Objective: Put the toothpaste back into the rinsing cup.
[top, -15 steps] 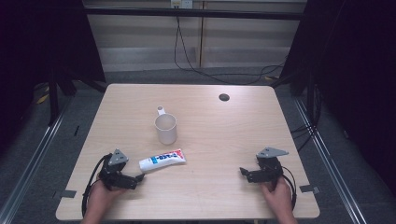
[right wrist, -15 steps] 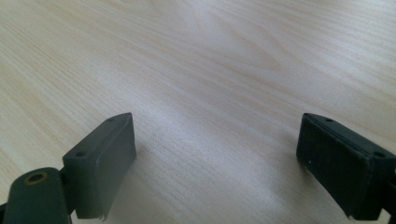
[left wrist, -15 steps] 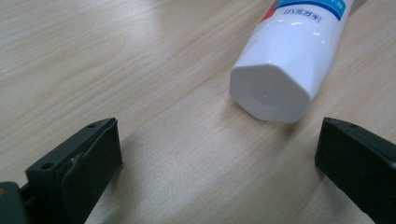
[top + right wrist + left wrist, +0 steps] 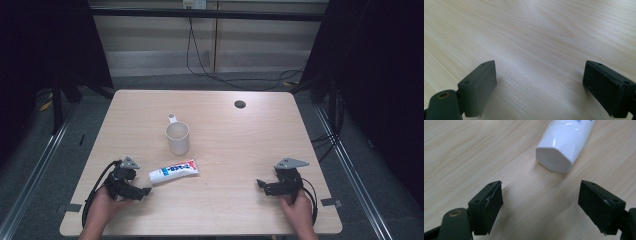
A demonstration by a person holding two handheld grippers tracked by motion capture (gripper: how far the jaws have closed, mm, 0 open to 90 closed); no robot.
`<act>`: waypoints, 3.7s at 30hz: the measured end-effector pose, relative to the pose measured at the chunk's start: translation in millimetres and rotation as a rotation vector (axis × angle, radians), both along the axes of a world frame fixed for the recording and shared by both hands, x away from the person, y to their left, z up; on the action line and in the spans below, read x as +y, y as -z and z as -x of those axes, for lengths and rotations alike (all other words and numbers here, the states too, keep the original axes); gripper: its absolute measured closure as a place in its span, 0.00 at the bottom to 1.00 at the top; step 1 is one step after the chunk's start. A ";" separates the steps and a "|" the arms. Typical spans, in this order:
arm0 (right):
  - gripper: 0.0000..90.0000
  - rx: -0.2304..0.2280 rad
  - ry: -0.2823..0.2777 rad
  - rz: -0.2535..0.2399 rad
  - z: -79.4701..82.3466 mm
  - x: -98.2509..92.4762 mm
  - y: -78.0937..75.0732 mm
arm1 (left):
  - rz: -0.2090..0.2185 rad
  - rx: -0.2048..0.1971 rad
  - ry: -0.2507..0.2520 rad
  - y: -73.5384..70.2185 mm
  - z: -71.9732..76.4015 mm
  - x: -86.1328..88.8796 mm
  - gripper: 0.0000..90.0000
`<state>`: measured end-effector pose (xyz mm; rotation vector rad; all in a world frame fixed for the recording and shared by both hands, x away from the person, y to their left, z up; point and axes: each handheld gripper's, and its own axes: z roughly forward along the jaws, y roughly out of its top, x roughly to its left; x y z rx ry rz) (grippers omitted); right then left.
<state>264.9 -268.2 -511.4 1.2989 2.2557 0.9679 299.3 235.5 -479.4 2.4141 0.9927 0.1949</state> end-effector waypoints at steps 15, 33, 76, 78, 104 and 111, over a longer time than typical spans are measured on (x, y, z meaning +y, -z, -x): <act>0.13 -0.001 -0.001 0.000 -0.1 0.0 0.0 | -0.076 0.027 0.121 -31.4 -17.0 -31.2 0.24; 0.13 -0.001 0.000 0.000 -0.1 0.0 0.0 | -0.184 0.073 0.251 -27.4 -44.0 -90.3 0.30; 0.13 -0.004 -0.002 0.001 -0.6 -0.3 0.2 | -0.104 0.045 0.282 -13.0 -49.9 -136.8 0.74; 0.13 -0.004 -0.002 0.001 -0.7 -0.3 0.2 | -0.086 0.036 0.281 -12.9 -48.5 -137.2 0.74; 0.13 -0.003 0.000 0.000 -0.8 -0.3 0.1 | 0.153 -0.038 0.206 -60.8 -49.0 -123.2 0.73; 0.13 -0.003 0.001 -0.001 -0.8 -0.3 0.1 | 0.199 -0.071 0.173 -76.4 -51.4 -116.3 0.72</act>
